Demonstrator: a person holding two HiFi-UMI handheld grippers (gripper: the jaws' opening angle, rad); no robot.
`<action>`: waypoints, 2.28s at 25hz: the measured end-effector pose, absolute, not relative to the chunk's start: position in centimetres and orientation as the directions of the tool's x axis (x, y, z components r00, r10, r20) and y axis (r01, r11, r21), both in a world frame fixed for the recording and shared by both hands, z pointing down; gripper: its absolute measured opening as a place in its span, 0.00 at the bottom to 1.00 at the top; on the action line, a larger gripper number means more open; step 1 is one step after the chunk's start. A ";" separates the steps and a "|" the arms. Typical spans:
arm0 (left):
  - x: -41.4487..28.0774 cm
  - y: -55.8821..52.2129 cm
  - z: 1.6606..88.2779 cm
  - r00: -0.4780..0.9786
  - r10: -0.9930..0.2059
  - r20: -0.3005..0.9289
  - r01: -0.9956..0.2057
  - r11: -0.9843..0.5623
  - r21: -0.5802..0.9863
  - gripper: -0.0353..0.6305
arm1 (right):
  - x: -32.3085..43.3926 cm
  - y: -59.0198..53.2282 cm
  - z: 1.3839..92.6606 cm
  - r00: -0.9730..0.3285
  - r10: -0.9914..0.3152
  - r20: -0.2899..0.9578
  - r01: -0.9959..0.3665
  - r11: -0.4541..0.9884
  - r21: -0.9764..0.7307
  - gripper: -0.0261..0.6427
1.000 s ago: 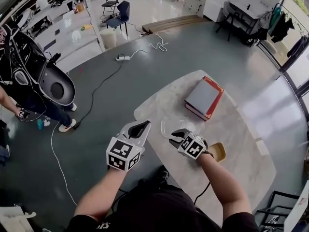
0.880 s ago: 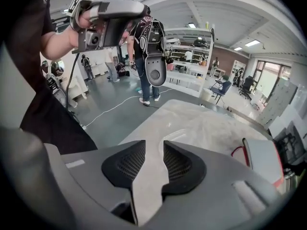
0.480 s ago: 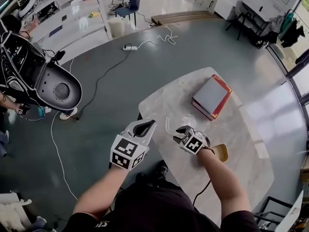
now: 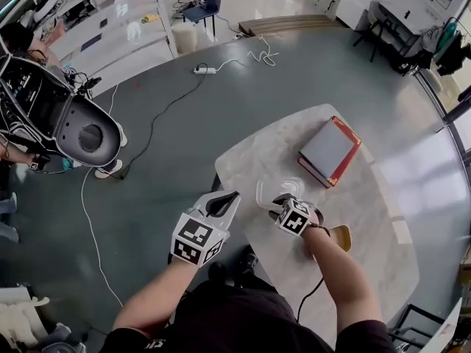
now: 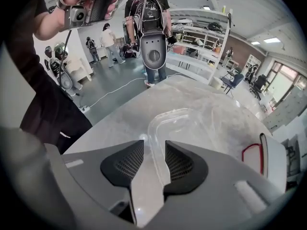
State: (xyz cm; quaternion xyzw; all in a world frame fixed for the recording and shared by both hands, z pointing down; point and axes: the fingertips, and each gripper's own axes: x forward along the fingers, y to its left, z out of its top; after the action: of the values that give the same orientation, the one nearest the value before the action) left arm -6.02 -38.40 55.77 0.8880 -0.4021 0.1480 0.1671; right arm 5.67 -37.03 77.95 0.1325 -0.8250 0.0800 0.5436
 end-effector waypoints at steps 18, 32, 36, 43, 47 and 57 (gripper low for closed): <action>-7.0 -38.5 56.5 0.619 -0.672 0.407 -0.778 -0.596 0.201 0.06 | 6.1 -36.5 79.5 -0.366 -0.089 0.926 -0.318 0.947 -0.035 0.18; -8.6 -38.1 54.6 0.615 -0.697 0.369 -0.785 -0.586 0.202 0.06 | 5.5 -35.6 78.6 -0.339 -0.139 0.931 -0.342 0.939 0.015 0.15; -9.4 -37.5 54.2 0.615 -0.704 0.356 -0.786 -0.585 0.202 0.06 | 5.0 -35.7 77.4 -0.356 -0.174 0.918 -0.368 0.929 0.034 0.15; -9.6 -36.8 52.9 0.627 -0.707 0.329 -0.778 -0.594 0.205 0.06 | 5.6 -35.9 74.3 -0.400 -0.251 0.882 -0.452 0.891 0.048 0.15; -9.5 -36.3 52.3 0.639 -0.702 0.314 -0.768 -0.607 0.205 0.06 | 5.9 -36.2 71.9 -0.439 -0.320 0.840 -0.534 0.845 0.043 0.15; -10.9 -33.2 50.8 0.676 -0.678 0.290 -0.735 -0.652 0.188 0.06 | 4.7 -32.6 66.3 -0.477 -0.442 0.760 -0.624 0.779 0.061 0.15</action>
State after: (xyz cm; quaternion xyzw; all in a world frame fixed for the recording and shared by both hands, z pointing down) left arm -10.89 -33.19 50.76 0.9035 -0.3909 0.0971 0.1463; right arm 4.72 -32.65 66.31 0.3130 -0.8518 0.1127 0.4047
